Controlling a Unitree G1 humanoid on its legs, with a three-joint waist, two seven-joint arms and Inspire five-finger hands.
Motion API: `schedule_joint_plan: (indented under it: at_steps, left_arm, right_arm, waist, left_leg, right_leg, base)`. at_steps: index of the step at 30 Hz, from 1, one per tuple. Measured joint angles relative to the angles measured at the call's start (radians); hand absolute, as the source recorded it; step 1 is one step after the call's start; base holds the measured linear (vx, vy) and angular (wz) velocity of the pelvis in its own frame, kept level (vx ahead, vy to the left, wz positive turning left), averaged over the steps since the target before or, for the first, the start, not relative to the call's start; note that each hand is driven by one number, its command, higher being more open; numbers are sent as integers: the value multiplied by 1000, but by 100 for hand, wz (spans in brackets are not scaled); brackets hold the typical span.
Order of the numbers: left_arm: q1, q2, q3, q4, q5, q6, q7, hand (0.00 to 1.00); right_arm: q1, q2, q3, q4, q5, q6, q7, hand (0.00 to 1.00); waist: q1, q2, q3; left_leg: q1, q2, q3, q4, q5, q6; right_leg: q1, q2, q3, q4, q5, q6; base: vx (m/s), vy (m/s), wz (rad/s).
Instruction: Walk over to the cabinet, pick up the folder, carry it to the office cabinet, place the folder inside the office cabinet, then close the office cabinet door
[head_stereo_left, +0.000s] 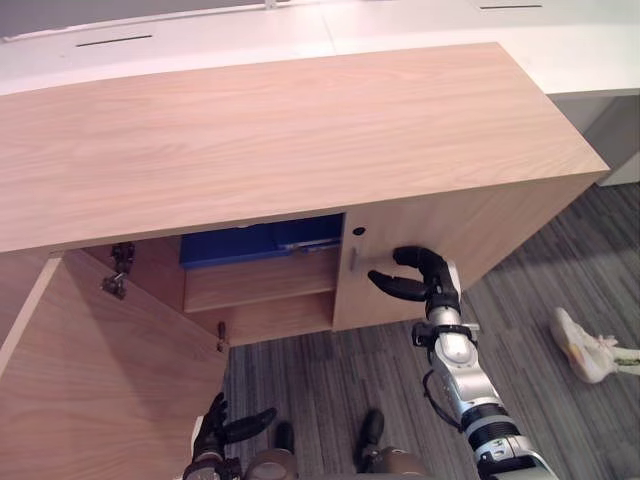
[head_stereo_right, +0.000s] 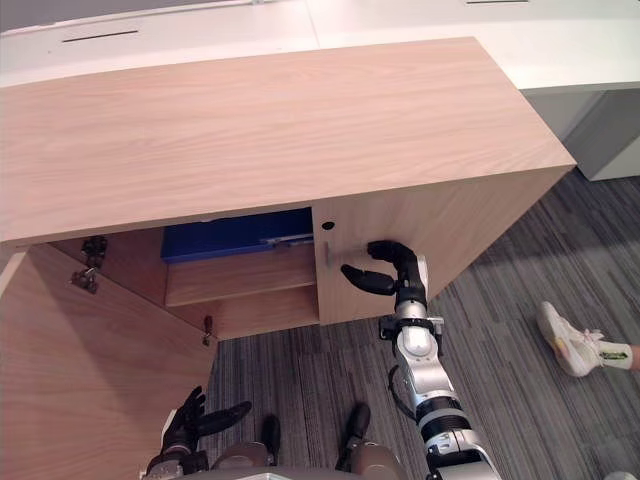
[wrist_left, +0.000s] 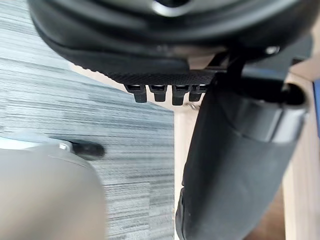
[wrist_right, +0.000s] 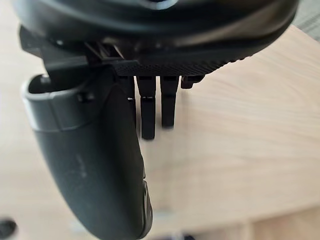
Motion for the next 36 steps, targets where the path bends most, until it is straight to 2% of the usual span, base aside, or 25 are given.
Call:
schedule_joint_plan:
  at_steps: [2, 6, 9, 10, 11, 12, 13, 14, 15, 17, 18, 20, 22, 23, 24, 25, 26, 27, 30, 31, 33, 36]
  left_arm:
    - [12, -7, 12, 3, 0, 3, 0, 100]
    - [22, -12, 26, 6, -4, 8, 0, 100]
    - [20, -1, 18, 5, -4, 12, -4, 100]
    - [17, 4, 13, 1, -5, 12, -6, 100]
    - [10, 17, 3, -10, -9, 12, -7, 100]
    - [3, 26, -3, -15, -10, 12, -7, 100]
    - [-7, 42, -3, -24, -22, 11, -7, 100]
    - [-8, 50, -2, -37, -41, 11, -3, 100]
    - [-8, 55, -2, -42, -48, 11, 0, 100]
    - [-14, 48, 2, -44, -83, 11, 4, 100]
    - [-13, 19, 2, -49, -98, 7, 3, 100]
    - [-8, -18, 3, -55, -104, 7, 2, 100]
    - [2, -47, 30, -63, -129, 7, 3, 100]
    - [9, -53, 58, -67, -137, 7, 5, 100]
    - [8, -54, 81, -78, -140, 7, 4, 100]
    - [12, -54, 90, -82, -142, 7, 4, 100]
    - [33, -56, 107, -94, -147, 7, 4, 100]
    - [44, -57, 120, -104, -152, 5, 4, 100]
    - [48, -24, 171, -153, -157, 3, 13, 100]
    - [48, 6, 175, -180, -157, 3, 21, 100]
    - [52, 43, 189, -227, -157, 1, 25, 100]
    - [54, 87, 216, -327, -156, -6, 43, 100]
  right_arm:
    - [81, 25, -10, 55, -1, 0, 24, 100]
    - [187, 72, -75, 187, -12, 10, 46, 100]
    - [242, 93, -155, 268, -11, 31, 46, 100]
    - [257, 95, -174, 279, -9, 39, 46, 100]
    - [279, 99, -186, 279, -8, 40, 46, 100]
    - [292, 100, -188, 280, -6, 40, 47, 100]
    - [318, 106, -189, 291, 0, 40, 48, 100]
    - [332, 117, -192, 315, 1, 40, 47, 100]
    - [332, 121, -194, 329, 1, 40, 47, 100]
    - [323, 124, -220, 353, 5, 44, 46, 100]
    - [318, 121, -247, 355, 26, 44, 39, 100]
    - [313, 111, -273, 352, 33, 44, 27, 100]
    - [293, 111, -302, 351, 33, 45, 15, 100]
    - [281, 113, -308, 351, 36, 47, 4, 100]
    - [270, 119, -309, 345, 38, 48, -1, 100]
    - [265, 116, -310, 337, 38, 49, -3, 100]
    - [259, 103, -311, 322, 38, 48, -6, 100]
    - [252, 94, -312, 316, 38, 48, -6, 100]
    - [206, 101, -321, 310, 38, 43, -5, 100]
    - [187, 102, -321, 309, 38, 43, -4, 100]
    - [179, 102, -321, 309, 38, 44, -1, 100]
    - [176, 101, -320, 308, 38, 44, 2, 100]
  waist:
    - [16, 0, -12]
    - [10, -1, -20]
    - [-23, -4, -19]
    - [-34, -5, -20]
    - [-45, -17, -25]
    - [-52, -27, -29]
    - [-65, -46, -34]
    - [-68, -80, -48]
    - [-65, -94, -51]
    - [-56, -77, -47]
    - [-45, -55, -51]
    - [-41, -24, -42]
    - [-40, -9, -41]
    - [-41, -13, -39]
    - [-43, -23, -31]
    - [-44, -26, -28]
    - [-40, -21, -31]
    - [-45, -13, -33]
    - [-34, -15, -32]
    - [-31, -15, -32]
    - [-28, -14, -31]
    - [-26, -13, -30]
  left_leg:
    - [3, 3, -3, -11, 5, 0]
    - [7, 2, -2, -11, -1, -2]
    - [4, 1, -21, 16, -10, 0]
    - [-11, 4, -34, 43, -19, 1]
    - [-43, 1, -65, 78, -26, 5]
    - [-64, -4, -89, 95, -29, 6]
    - [-97, -19, -145, 123, -36, 3]
    - [-120, -45, -192, 140, -38, 0]
    - [-125, -56, -211, 142, -36, -5]
    - [-141, -54, -266, 139, -21, -20]
    - [-157, -42, -305, 114, 8, -21]
    - [-181, -34, -308, 76, 64, -20]
    - [-211, -21, -193, 61, 70, 75]
    - [-223, 1, -88, 58, 42, 114]
    - [-250, 8, 10, 121, 14, 87]
    - [-264, 7, 49, 182, 9, 80]
    - [-249, 7, 101, 256, 47, 77]
    - [-239, 4, 121, 246, 38, 63]
    - [-176, -21, 99, 116, 61, 31]
    - [-151, -38, 83, 55, 95, 34]
    - [-122, -52, 54, 10, 115, 36]
    - [-101, -57, 32, -6, 122, 37]
  right_leg:
    - [2, 3, -3, 2, -9, 2]
    - [3, 1, 0, 17, -8, 1]
    - [-21, -16, 36, 118, -43, 10]
    - [-61, -21, 128, 207, -60, 9]
    - [-102, -22, 229, 282, -82, 15]
    - [-116, -26, 271, 311, -99, 24]
    - [-121, -38, 323, 348, -152, 37]
    - [-108, -56, 354, 350, -210, 49]
    - [-95, -63, 362, 339, -237, 55]
    - [-72, -58, 312, 312, -264, 58]
    - [-67, -54, 257, 308, -270, 48]
    - [-67, -62, 188, 307, -275, 41]
    - [-65, -75, 117, 294, -268, 27]
    - [-55, -97, 73, 273, -245, 23]
    - [-42, -126, 32, 265, -238, 28]
    - [-33, -140, 18, 268, -238, 29]
    - [-13, -146, 3, 266, -241, 38]
    - [1, -143, -4, 265, -246, 45]
    - [47, -147, -35, 209, -234, 65]
    - [66, -148, -50, 184, -227, 69]
    - [96, -148, -67, 164, -226, 70]
    - [127, -145, -78, 151, -226, 69]
  base:
    - [40, -9, 12]
    - [58, 19, 4]
    - [28, 61, 23]
    - [-39, 103, 42]
    - [-41, 115, 59]
    - [-56, 48, 107]
    - [-59, -65, 134]
    - [-58, -115, 131]
    - [-67, -165, 109]
    - [-80, -154, 93]
    - [-67, -112, 95]
    - [-49, -60, 118]
    - [-39, -16, 112]
    - [3, 34, 105]
    - [27, 48, 102]
    - [55, 88, 79]
    - [61, 21, 53]
    - [80, 65, 57]
    - [42, 89, 51]
    - [14, 43, 37]
    - [15, 36, 38]
    - [8, -4, 23]
